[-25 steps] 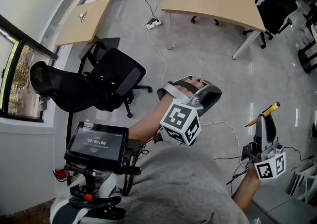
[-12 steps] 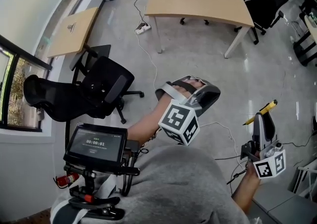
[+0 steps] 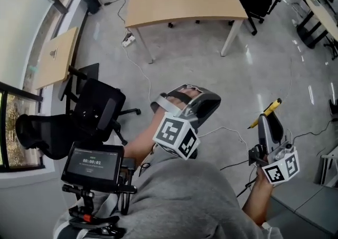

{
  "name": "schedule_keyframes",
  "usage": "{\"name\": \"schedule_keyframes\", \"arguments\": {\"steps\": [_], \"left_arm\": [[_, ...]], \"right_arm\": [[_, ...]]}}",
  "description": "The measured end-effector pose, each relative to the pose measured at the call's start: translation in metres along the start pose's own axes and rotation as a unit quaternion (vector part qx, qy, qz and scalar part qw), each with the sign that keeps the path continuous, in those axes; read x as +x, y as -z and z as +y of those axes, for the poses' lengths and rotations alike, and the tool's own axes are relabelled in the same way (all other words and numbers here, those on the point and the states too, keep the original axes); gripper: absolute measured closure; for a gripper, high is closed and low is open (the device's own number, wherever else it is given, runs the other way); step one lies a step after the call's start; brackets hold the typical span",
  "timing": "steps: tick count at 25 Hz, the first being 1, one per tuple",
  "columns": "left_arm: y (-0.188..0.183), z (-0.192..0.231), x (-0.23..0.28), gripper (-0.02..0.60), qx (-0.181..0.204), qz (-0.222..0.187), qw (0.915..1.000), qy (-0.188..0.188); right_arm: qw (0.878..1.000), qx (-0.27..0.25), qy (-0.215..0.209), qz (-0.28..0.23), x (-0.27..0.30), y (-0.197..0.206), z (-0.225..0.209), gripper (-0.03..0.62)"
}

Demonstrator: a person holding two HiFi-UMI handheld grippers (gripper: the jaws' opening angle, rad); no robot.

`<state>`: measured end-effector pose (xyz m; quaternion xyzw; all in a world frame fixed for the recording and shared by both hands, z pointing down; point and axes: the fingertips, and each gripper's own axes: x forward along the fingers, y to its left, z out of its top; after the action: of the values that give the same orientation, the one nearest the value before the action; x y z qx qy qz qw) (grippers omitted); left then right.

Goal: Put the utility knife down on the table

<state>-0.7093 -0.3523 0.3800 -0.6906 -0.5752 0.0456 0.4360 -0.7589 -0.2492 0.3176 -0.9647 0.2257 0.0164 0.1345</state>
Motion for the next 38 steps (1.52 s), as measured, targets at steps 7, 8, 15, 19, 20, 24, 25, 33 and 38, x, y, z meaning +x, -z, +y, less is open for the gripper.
{"name": "schedule_keyframes", "arguments": {"steps": [7,8,15,19,20,24,25,33,38], "left_arm": [[0.034,0.047,0.02,0.575,-0.08,-0.041,0.996,0.003],[0.042,0.059,0.022,0.575,-0.1,-0.051,0.9937,0.001],[0.102,0.135,0.036,0.575,-0.179,-0.098,0.9789,-0.015],[0.114,0.141,0.039,0.575,-0.189,-0.117,0.975,-0.011],[0.117,0.14,0.041,0.575,-0.187,-0.118,0.9751,-0.009],[0.13,0.153,0.056,0.575,-0.195,-0.124,0.9729,-0.001],[0.134,0.162,0.064,0.575,-0.202,-0.124,0.9716,0.003],[0.121,0.201,0.124,0.575,-0.205,-0.115,0.9719,-0.007],[0.097,0.214,0.174,0.575,-0.217,-0.102,0.9706,-0.017]], "right_arm": [[0.999,0.0,0.048,0.006,0.029,-0.011,-0.032,0.474],[0.998,-0.005,0.056,0.005,0.036,-0.013,-0.038,0.474],[0.995,-0.017,0.1,-0.017,0.09,-0.018,-0.071,0.476],[0.992,-0.024,0.125,-0.02,0.087,-0.011,-0.077,0.474],[0.991,-0.024,0.13,-0.019,0.086,-0.009,-0.078,0.474],[0.99,-0.027,0.141,-0.013,0.099,-0.011,-0.091,0.474],[0.989,-0.028,0.145,-0.012,0.106,-0.015,-0.1,0.474],[0.989,-0.021,0.147,-0.012,0.112,-0.038,-0.18,0.474],[0.991,-0.021,0.13,-0.026,0.101,-0.064,-0.239,0.474]]}}
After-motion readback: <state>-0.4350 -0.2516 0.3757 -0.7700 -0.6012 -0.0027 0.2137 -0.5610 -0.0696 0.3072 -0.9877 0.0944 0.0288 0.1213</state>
